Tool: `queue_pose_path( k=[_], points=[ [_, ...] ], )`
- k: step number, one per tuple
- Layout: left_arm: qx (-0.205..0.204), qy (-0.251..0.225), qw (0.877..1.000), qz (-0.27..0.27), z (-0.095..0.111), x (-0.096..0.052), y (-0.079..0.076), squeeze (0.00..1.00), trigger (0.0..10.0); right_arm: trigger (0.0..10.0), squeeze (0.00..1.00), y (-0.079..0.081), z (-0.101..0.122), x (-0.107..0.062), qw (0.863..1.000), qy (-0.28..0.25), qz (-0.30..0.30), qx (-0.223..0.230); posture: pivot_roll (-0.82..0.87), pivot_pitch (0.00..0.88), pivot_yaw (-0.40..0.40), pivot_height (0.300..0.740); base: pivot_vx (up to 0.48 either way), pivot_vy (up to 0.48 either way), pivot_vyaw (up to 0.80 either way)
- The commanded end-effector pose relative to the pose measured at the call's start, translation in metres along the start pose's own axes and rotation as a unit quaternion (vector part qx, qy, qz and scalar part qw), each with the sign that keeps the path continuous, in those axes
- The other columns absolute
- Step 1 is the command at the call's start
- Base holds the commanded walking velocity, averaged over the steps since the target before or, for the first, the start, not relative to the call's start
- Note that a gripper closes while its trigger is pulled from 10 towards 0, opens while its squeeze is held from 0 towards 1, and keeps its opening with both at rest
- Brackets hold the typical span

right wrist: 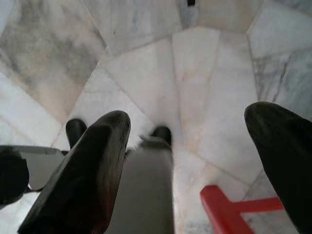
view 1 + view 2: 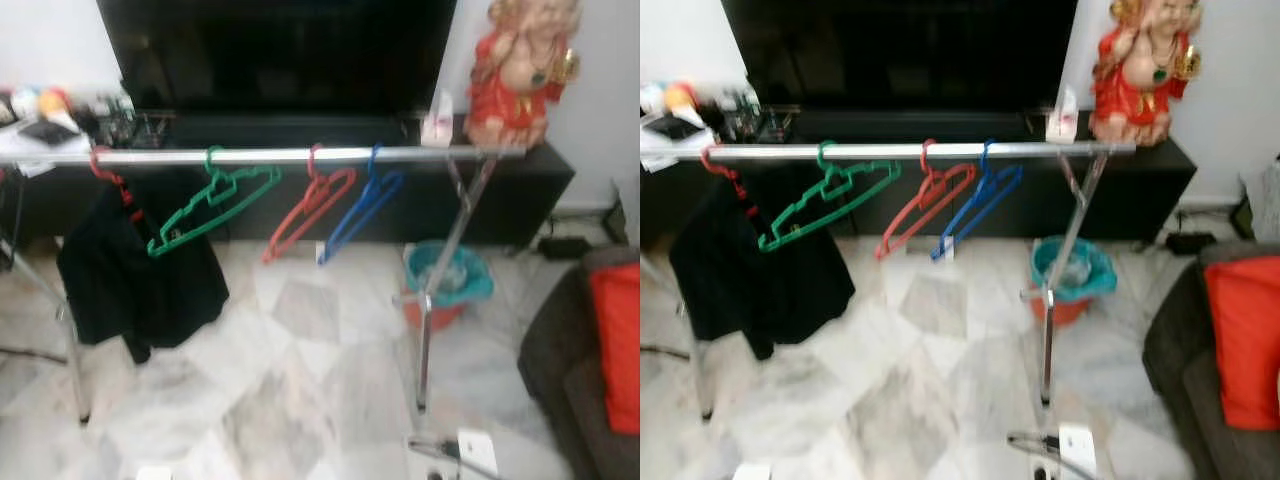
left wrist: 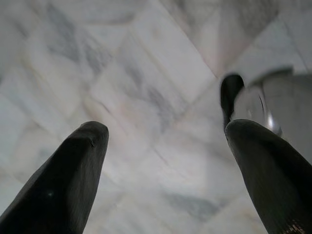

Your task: Hang hanger

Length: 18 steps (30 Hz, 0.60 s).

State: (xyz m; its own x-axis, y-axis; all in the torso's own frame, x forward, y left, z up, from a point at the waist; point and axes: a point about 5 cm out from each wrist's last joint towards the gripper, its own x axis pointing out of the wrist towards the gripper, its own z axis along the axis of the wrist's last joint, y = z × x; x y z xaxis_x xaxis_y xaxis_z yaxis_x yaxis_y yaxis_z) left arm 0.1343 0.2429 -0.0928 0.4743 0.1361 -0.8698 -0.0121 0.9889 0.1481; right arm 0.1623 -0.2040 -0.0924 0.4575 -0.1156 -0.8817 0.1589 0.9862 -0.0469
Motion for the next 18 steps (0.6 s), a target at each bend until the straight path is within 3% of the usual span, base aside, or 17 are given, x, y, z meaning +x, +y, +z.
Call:
queue_pose_path(
  k=[1,18],
  points=[
    [0.015,0.011,1.0,-0.007,-0.0053,-0.0005,-0.0032,0.0,10.0,10.0,0.0,-0.0057,-0.0053,-0.0007,1.0,0.007,-0.008,0.008,0.06,0.0,0.013,0.732,0.0,0.0,0.0],
    [0.019,0.009,1.0,-0.011,-0.0043,-0.0004,-0.0037,0.0,10.0,10.0,0.0,-0.0056,-0.0049,-0.0007,1.0,0.007,-0.008,0.009,0.06,0.0,0.013,0.732,0.0,0.0,0.0]
  ],
)
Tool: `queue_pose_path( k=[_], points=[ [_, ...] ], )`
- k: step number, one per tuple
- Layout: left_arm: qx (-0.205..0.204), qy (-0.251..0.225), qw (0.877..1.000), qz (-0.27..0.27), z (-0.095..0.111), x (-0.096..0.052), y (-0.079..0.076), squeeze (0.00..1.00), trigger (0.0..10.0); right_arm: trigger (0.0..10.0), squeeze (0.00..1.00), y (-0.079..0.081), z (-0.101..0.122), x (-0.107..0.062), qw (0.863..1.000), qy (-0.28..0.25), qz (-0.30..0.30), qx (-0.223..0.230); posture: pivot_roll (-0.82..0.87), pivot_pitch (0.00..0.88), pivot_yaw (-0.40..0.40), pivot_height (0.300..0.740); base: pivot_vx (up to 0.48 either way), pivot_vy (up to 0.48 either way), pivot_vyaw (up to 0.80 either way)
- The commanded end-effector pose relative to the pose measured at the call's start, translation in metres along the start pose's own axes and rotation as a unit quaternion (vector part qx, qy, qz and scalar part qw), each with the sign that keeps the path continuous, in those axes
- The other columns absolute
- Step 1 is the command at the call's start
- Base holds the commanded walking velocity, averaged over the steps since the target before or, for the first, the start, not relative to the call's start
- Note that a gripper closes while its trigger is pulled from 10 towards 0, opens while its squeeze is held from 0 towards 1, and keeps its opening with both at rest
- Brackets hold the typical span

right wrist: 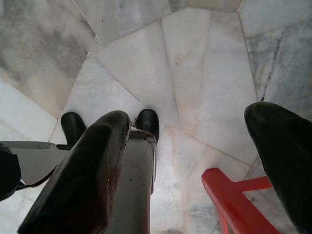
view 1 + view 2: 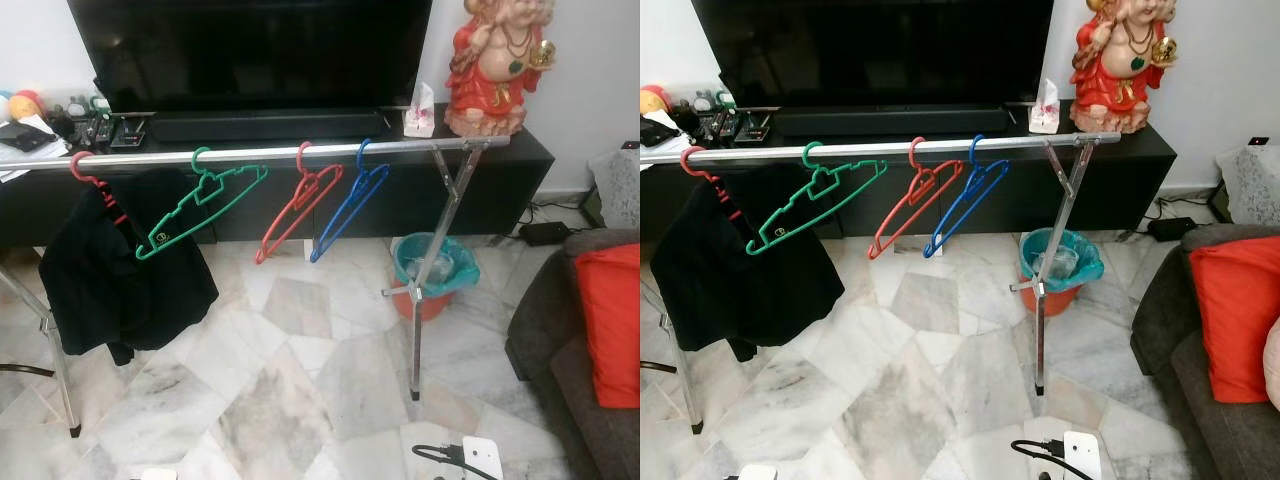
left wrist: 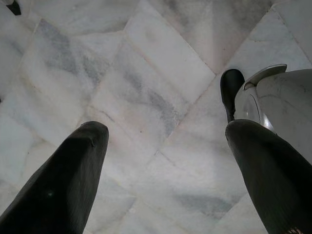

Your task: Hang hanger

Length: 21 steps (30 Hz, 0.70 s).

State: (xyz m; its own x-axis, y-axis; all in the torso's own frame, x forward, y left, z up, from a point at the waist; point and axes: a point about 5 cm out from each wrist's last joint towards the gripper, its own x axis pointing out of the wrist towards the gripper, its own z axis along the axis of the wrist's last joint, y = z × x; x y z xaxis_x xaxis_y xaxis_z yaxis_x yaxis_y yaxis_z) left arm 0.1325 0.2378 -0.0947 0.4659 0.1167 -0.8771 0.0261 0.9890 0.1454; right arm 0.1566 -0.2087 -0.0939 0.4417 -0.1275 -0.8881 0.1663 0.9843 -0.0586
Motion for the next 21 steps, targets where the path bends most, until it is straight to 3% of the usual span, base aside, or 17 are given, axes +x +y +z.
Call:
queue_pose_path(
  k=[1,21],
  points=[
    [0.003,0.004,1.0,-0.001,-0.0022,-0.0005,0.0015,0.0,10.0,10.0,0.0,-0.0001,0.0002,0.0,1.0,-0.001,-0.001,0.009,0.06,0.0,0.013,0.732,0.0,0.0,0.0],
    [-0.005,0.005,1.0,-0.004,-0.0027,-0.0005,0.0011,0.0,10.0,10.0,0.0,-0.0001,0.0005,0.0,1.0,-0.001,0.0,0.008,0.06,0.0,0.012,0.732,0.0,0.0,0.0]
  ],
)
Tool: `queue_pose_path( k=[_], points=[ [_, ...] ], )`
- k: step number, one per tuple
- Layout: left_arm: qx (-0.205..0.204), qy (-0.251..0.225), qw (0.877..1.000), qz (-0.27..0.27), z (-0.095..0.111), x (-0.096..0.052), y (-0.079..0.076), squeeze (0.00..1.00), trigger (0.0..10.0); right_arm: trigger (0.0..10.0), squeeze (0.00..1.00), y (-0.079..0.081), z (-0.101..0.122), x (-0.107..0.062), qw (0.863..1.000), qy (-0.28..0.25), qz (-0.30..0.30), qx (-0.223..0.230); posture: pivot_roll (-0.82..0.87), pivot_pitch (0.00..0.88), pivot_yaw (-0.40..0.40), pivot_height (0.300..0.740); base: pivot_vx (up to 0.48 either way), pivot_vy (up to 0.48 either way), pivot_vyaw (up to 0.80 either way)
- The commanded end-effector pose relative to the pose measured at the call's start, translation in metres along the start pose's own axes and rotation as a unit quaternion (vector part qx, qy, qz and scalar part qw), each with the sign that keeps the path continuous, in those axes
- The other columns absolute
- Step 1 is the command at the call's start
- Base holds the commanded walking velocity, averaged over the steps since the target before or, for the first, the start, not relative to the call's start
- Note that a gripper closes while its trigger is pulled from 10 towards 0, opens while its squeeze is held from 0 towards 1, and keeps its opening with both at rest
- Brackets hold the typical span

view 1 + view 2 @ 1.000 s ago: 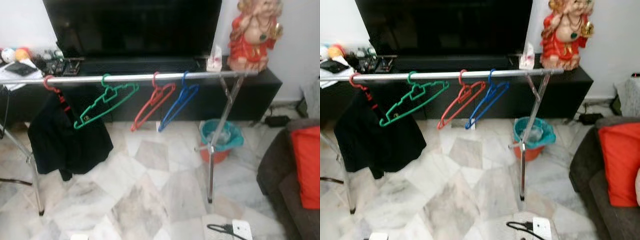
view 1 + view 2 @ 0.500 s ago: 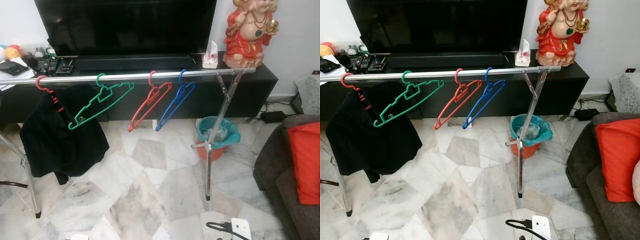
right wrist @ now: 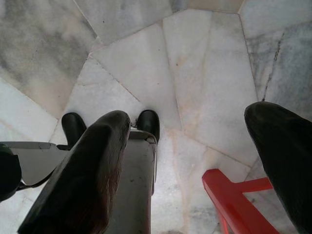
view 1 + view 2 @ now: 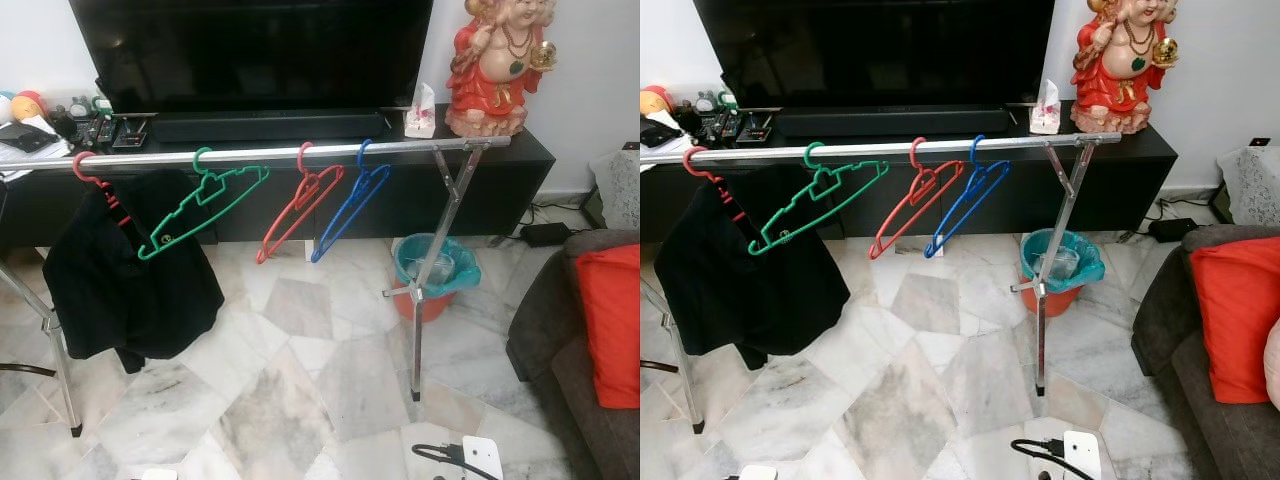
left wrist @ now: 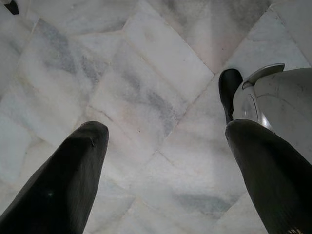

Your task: Hang hanger

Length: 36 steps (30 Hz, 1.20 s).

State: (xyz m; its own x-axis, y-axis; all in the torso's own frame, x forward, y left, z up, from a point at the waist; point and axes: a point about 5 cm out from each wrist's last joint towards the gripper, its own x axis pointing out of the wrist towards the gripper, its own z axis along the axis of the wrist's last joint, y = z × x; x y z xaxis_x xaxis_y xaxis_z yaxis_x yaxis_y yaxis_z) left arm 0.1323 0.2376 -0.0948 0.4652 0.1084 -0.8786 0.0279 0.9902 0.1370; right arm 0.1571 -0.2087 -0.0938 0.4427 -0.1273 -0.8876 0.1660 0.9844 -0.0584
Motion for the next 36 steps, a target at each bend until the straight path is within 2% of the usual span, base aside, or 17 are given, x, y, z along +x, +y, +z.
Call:
queue_pose_path(
  k=[1,10,36],
  points=[
    [-0.005,0.005,1.0,0.001,-0.0025,-0.0005,0.0013,0.0,10.0,10.0,0.0,-0.0001,0.0,0.0,1.0,-0.001,-0.001,0.008,0.06,0.0,0.012,0.732,0.0,0.0,0.0],
    [-0.003,0.004,1.0,0.001,-0.0022,-0.0005,0.0016,0.0,10.0,10.0,0.0,0.0001,-0.0007,0.0,1.0,0.003,-0.001,0.01,0.06,0.0,0.014,0.732,0.0,0.235,-0.05],
    [-0.003,-0.002,1.0,-0.004,-0.001,-0.0005,0.0013,0.0,10.0,10.0,0.0,0.0002,-0.0012,0.0001,1.0,0.011,-0.001,0.003,0.06,0.0,0.013,0.732,0.0,0.0,-0.76]
  ],
)
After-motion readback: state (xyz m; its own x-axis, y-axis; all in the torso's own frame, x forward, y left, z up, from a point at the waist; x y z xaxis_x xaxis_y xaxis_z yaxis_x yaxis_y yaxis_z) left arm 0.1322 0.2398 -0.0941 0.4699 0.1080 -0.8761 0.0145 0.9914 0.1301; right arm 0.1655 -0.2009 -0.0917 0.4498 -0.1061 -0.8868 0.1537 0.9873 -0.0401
